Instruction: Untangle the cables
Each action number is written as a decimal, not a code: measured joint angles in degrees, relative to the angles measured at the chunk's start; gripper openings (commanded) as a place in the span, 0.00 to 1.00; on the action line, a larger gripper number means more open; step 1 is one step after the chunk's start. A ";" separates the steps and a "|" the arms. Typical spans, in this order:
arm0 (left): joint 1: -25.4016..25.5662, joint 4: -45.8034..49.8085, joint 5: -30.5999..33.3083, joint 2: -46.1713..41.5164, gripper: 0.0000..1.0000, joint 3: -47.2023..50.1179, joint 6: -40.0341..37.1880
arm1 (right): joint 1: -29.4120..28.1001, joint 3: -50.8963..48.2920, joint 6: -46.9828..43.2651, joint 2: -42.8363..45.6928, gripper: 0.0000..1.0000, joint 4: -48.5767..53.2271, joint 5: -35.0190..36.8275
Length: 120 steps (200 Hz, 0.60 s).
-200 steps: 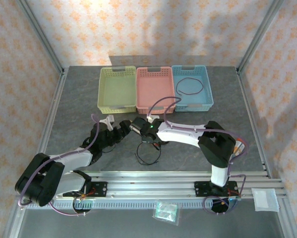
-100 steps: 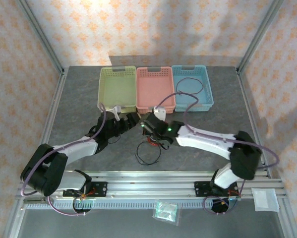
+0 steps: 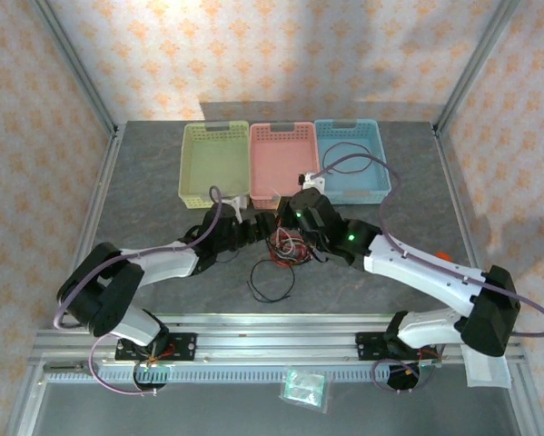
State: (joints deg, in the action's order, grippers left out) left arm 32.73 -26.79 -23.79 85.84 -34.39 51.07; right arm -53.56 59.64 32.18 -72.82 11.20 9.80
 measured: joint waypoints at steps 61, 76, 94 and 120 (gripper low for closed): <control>3.63 7.39 5.99 4.98 0.96 -10.25 -2.45 | 0.00 0.72 -5.84 3.67 0.00 -0.79 -2.32; 4.20 9.75 7.89 5.51 0.96 -12.11 -3.43 | 0.00 1.42 -6.86 4.44 0.00 -0.90 -2.21; 4.37 12.94 10.45 5.81 0.96 -13.68 -4.68 | 0.07 2.40 -8.22 5.77 0.00 -1.05 -1.42; 4.37 17.16 14.67 5.81 0.96 -15.34 -6.64 | 0.37 5.01 -10.21 7.15 0.00 -1.38 -0.02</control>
State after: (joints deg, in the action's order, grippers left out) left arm 37.10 -9.63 -9.13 91.66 -49.74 44.42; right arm -53.19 64.64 21.98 -65.67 9.82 9.78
